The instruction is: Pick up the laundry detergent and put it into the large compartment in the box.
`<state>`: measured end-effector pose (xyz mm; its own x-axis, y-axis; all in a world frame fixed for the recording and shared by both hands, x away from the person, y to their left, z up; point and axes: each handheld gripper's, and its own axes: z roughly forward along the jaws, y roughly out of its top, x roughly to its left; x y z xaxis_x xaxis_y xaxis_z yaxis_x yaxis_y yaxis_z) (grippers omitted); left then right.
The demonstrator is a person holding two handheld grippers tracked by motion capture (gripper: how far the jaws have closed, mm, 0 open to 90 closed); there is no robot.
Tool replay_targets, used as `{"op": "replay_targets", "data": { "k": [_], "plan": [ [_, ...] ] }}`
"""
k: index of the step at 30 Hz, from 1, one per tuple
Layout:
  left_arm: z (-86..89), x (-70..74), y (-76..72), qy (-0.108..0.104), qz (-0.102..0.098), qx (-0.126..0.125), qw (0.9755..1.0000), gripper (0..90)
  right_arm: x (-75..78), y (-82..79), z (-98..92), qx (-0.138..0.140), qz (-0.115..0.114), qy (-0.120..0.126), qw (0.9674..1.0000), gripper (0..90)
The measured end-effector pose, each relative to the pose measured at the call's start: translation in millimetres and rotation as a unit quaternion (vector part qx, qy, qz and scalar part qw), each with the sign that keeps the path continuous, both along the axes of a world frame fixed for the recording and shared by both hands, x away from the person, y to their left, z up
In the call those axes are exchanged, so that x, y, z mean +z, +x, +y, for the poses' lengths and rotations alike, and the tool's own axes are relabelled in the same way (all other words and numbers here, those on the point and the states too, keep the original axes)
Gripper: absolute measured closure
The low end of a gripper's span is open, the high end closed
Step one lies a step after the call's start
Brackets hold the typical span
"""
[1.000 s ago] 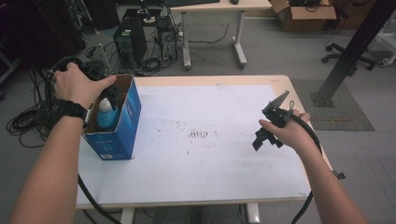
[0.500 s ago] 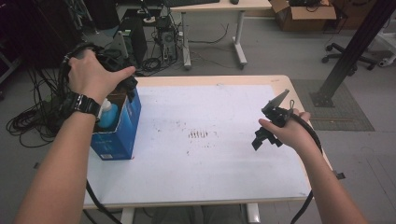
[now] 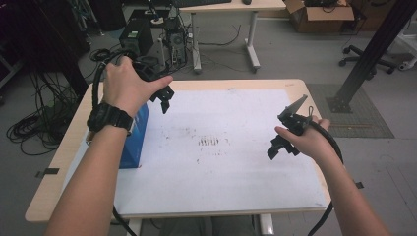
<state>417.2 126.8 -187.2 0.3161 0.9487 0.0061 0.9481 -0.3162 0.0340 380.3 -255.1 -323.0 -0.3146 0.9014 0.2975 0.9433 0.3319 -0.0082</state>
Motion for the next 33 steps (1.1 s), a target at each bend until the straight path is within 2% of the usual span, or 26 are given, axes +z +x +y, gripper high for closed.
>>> {"op": "replay_targets", "data": {
  "k": [11, 18, 19, 21, 28, 33],
  "plan": [
    [-29.9, -15.9, -9.2, -0.015, 0.003, -0.040, 0.9991, 4.9, 1.3, -4.4, -4.2, 0.000, -0.004, 0.001, 1.0000, 3.8],
    [-39.8, -27.1, -11.6, -0.015, 0.002, -0.045, 0.9989, 5.0, 1.5, -6.5, -4.8, -0.002, -0.002, 0.002, 1.0000, 3.7],
    [-40.9, -27.9, -11.9, -0.020, 0.004, -0.046, 0.9987, 4.9, 1.0, -6.7, -5.4, 0.000, -0.006, 0.004, 1.0000, 3.7],
    [-42.7, -28.7, -12.5, -0.027, 0.001, -0.049, 0.9984, 5.1, 0.9, -6.9, -5.6, 0.001, -0.006, 0.003, 1.0000, 3.7],
    [-44.8, -31.6, -13.8, -0.022, 0.001, -0.048, 0.9986, 4.9, 1.8, -8.7, -6.1, -0.002, -0.003, 0.002, 1.0000, 3.7],
    [-44.0, -31.7, -14.7, -0.026, -0.001, -0.048, 0.9985, 4.8, 1.9, -9.8, -6.2, -0.001, -0.005, 0.001, 1.0000, 3.7]
  ]
}}
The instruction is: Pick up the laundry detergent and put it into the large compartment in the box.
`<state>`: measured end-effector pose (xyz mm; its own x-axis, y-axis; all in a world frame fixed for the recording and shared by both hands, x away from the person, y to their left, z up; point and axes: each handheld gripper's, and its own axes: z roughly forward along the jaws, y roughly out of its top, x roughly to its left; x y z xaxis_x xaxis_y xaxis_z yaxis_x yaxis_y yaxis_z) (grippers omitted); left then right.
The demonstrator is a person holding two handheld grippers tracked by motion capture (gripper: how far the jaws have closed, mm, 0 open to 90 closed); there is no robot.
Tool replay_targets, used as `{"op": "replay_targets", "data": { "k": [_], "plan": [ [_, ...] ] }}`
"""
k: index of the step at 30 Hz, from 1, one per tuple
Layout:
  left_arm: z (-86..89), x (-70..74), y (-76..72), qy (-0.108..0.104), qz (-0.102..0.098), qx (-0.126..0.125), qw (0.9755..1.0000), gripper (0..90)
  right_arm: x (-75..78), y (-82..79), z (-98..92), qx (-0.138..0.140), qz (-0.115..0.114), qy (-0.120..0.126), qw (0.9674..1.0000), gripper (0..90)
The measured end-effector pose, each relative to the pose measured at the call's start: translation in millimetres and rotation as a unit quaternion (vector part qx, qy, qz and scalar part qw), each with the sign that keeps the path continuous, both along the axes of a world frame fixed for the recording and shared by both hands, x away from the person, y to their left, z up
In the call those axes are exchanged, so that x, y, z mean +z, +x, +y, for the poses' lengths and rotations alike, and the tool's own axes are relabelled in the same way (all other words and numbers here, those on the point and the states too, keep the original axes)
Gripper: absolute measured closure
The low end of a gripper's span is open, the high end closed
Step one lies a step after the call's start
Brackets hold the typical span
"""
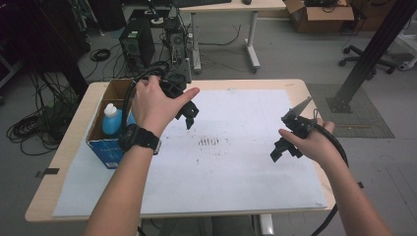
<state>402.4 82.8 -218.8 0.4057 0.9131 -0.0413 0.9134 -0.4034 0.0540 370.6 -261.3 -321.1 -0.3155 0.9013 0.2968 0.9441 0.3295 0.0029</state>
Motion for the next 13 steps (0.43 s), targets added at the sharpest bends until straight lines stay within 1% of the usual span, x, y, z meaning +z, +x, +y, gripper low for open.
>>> {"op": "replay_targets", "data": {
  "k": [5, 7, 10, 12, 13],
  "plan": [
    [0.4, -1.2, -0.7, 0.003, 0.002, 0.000, 1.0000, 4.9, 0.4, -1.0, 1.3, -0.002, 0.004, -0.001, 1.0000, 3.8],
    [1.0, -0.8, -1.0, 0.002, -0.001, 0.001, 1.0000, 4.9, 0.8, -1.5, 1.5, -0.002, 0.003, -0.001, 1.0000, 3.8],
    [0.5, -1.2, -1.4, 0.005, 0.004, -0.003, 1.0000, 4.8, 1.8, -1.8, 1.2, 0.000, 0.000, -0.001, 1.0000, 3.7],
    [1.0, -0.1, -1.4, 0.000, -0.002, 0.000, 1.0000, 5.1, 3.0, -1.7, 1.0, -0.001, 0.000, 0.001, 1.0000, 3.7],
    [1.0, 0.0, -1.3, 0.000, -0.002, -0.002, 1.0000, 4.4, 3.2, -1.7, 0.7, -0.001, -0.001, 0.001, 1.0000, 3.7]
  ]
}}
